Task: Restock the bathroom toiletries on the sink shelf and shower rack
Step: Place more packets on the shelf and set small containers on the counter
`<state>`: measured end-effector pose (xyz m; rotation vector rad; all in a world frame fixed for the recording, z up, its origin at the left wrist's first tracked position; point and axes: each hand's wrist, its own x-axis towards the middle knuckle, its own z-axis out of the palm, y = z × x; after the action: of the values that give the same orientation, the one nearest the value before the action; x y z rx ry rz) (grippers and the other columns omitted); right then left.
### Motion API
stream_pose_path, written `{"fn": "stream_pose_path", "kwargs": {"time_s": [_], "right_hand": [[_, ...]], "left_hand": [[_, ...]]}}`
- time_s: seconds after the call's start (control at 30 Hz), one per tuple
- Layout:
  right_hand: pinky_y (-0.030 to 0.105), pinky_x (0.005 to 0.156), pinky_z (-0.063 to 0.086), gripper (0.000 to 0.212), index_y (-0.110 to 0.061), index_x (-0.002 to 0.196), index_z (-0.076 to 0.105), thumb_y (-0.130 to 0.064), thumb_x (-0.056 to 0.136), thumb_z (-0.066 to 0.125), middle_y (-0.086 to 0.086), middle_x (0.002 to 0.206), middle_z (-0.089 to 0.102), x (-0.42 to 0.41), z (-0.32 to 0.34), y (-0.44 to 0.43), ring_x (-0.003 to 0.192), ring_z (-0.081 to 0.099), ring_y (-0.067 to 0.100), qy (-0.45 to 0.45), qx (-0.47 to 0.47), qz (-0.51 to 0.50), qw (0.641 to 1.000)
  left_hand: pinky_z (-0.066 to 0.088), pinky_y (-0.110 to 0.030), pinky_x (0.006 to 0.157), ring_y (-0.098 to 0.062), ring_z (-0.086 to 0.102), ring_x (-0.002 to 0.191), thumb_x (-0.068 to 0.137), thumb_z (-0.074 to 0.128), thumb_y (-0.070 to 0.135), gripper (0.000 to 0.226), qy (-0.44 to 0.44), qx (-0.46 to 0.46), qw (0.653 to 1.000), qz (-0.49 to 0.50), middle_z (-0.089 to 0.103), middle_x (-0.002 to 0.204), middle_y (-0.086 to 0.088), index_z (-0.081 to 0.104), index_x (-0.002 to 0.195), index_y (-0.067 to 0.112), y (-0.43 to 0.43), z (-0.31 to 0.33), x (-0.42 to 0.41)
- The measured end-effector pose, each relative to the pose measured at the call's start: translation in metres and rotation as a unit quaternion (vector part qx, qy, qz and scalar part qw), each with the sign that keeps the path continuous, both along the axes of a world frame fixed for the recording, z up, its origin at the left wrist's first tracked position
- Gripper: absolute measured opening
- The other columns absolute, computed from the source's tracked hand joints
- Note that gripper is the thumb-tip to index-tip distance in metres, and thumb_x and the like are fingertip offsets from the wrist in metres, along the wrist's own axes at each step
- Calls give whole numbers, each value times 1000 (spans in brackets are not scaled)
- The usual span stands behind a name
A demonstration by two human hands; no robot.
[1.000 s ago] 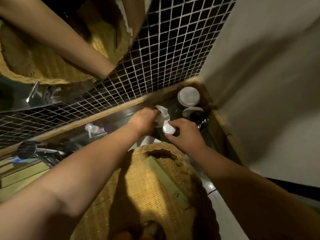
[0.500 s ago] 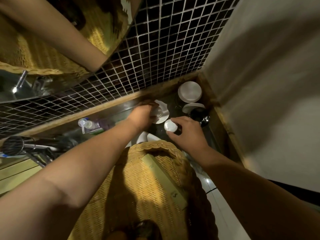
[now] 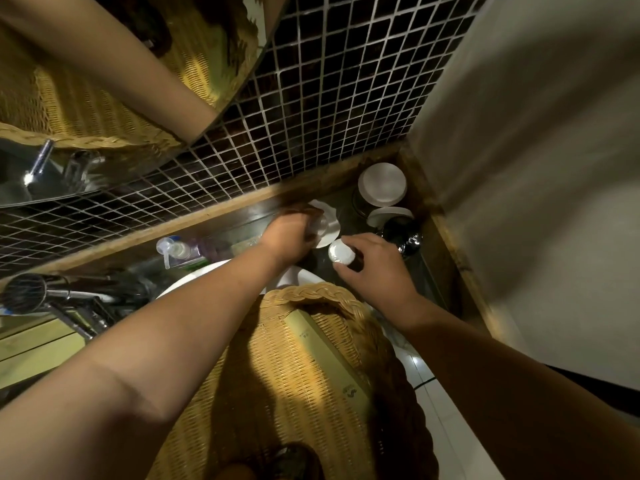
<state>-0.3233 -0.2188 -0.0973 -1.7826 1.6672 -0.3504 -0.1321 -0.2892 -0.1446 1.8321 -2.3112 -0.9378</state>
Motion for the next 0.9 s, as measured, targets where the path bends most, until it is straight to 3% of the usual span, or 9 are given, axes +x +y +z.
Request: {"fn": "stream_pose_path", "kwargs": {"time_s": [0.17,0.3,0.53,0.73,0.9], "right_hand": [[37,96,51,72,-15,150,40,-32,87,72,6,129,59,8,-1,-18,117,55,21,10,9,4,1000],[38,87,54,53,-15,133,56,-34,86,72,8,116,64,24,-4,-38,106,61,24,44,-17,44,998],[37,75,55,38,-14,124,65,-32,90,65,14,106,69,47,-15,-60,92,66,32,125,-17,77,989],[38,88,52,38,-12,122,68,-24,86,71,16,122,64,46,-24,-64,109,61,36,114,-23,84,990],[38,94,49,47,-13,131,62,-31,89,69,14,132,60,41,-31,-68,116,57,35,111,14,87,990]], "left_hand": [[50,-39,98,-24,57,118,89,70,34,51,2,-20,1000,5,61,128,-5,54,135,20,7,8,11],[51,-38,96,-23,54,120,87,70,37,49,-1,-60,998,34,57,132,-5,58,131,19,24,14,31],[45,-40,107,-19,46,134,89,65,43,54,20,-73,994,75,45,150,3,56,137,19,45,10,68],[46,-43,107,-17,42,138,92,56,51,58,2,-69,993,95,42,153,4,51,143,23,53,7,73],[48,-42,104,-16,42,138,93,51,56,58,-18,-69,992,104,44,152,7,49,144,29,54,6,71]]}}
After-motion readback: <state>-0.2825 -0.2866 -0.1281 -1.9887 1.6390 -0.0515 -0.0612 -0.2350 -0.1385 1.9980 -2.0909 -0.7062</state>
